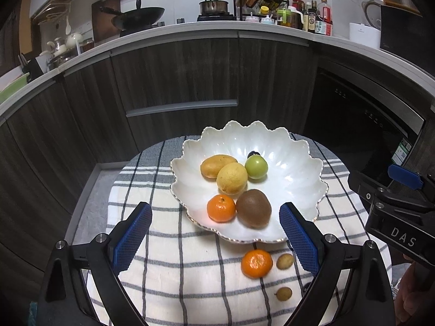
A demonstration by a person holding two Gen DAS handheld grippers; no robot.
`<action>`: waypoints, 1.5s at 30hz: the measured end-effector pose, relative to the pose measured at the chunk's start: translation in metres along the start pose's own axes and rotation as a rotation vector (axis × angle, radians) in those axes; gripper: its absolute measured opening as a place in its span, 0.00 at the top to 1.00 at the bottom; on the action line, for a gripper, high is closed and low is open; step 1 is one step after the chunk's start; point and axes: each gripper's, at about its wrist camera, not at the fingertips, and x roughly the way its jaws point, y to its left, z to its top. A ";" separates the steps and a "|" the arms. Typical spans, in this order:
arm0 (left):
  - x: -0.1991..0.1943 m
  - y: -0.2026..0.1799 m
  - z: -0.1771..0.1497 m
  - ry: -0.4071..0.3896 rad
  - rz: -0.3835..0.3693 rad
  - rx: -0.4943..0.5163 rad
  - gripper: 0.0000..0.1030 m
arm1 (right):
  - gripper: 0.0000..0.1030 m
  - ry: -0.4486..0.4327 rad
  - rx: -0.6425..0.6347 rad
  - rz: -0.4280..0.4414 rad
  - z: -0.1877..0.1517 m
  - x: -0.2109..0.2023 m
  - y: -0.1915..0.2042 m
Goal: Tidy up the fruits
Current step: 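Withdraw both grippers from the bowl toward the remaining fruits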
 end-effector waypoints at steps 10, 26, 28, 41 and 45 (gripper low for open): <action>-0.010 -0.009 -0.018 -0.002 -0.016 0.018 0.07 | 0.19 0.005 0.007 -0.009 -0.020 -0.014 -0.008; -0.004 -0.032 -0.056 0.040 -0.049 0.069 0.08 | 0.20 0.053 0.012 -0.042 -0.063 -0.013 -0.026; -0.002 -0.036 -0.060 0.043 -0.050 0.079 0.09 | 0.19 0.064 0.019 -0.045 -0.070 -0.012 -0.030; 0.016 -0.054 -0.086 0.092 -0.075 0.108 0.22 | 0.19 0.116 0.054 -0.045 -0.101 -0.003 -0.043; 0.025 -0.060 -0.096 0.118 -0.086 0.117 0.27 | 0.19 0.132 0.066 -0.039 -0.108 0.001 -0.047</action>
